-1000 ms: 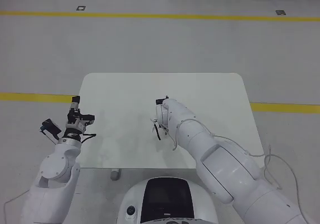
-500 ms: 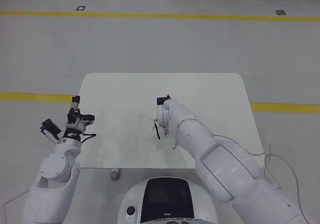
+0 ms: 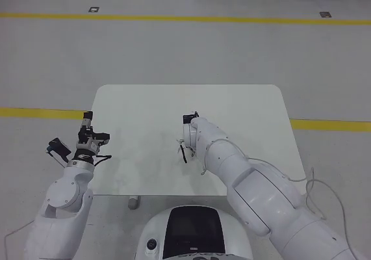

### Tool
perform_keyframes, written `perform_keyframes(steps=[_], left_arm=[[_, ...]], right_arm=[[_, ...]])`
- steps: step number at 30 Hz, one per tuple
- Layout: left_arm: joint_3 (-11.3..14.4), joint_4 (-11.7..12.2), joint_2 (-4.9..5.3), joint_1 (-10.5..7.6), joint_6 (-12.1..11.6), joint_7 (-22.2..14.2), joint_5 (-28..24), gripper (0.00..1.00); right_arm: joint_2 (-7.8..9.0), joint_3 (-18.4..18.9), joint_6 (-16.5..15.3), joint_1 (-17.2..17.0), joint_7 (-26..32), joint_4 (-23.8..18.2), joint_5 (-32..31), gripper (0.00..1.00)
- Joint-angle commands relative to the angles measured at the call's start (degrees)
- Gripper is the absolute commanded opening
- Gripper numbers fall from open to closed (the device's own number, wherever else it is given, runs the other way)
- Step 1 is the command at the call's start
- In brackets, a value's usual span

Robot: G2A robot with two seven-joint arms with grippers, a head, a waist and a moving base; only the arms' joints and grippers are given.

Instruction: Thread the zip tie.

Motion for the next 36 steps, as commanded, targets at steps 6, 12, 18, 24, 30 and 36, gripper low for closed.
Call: perform_keyframes(steps=[6, 12, 18, 24, 30, 36], left_arm=[[0.0, 0.0, 0.00, 0.00, 0.0, 0.0, 0.0, 1.00], [0.0, 0.0, 0.00, 0.00, 0.0, 0.0, 0.0, 1.00], [0.0, 0.0, 0.00, 0.00, 0.0, 0.0, 0.0, 1.00], [0.0, 0.0, 0.00, 0.00, 0.0, 0.0, 0.0, 1.00], [0.0, 0.0, 0.00, 0.00, 0.0, 0.0, 0.0, 1.00], [0.0, 0.0, 0.00, 0.00, 0.0, 0.0, 0.0, 1.00]], right_arm=[[-0.01, -0.3, 0.0, -0.2, 0.4, 0.0, 0.0, 0.12], [0.02, -0.4, 0.0, -0.3, 0.6, 0.0, 0.1, 0.00], [-0.15, -0.5, 0.0, -0.2, 0.2, 0.0, 0.4, 0.00], [-0.28, -0.5, 0.0, 0.3, -0.8, 0.0, 1.0, 0.00], [-0.35, -0.4, 0.0, 0.9, -2.0, 0.0, 1.7, 0.00], [-0.53, -0.3, 0.0, 1.2, -3.2, 0.0, 2.4, 0.00]])
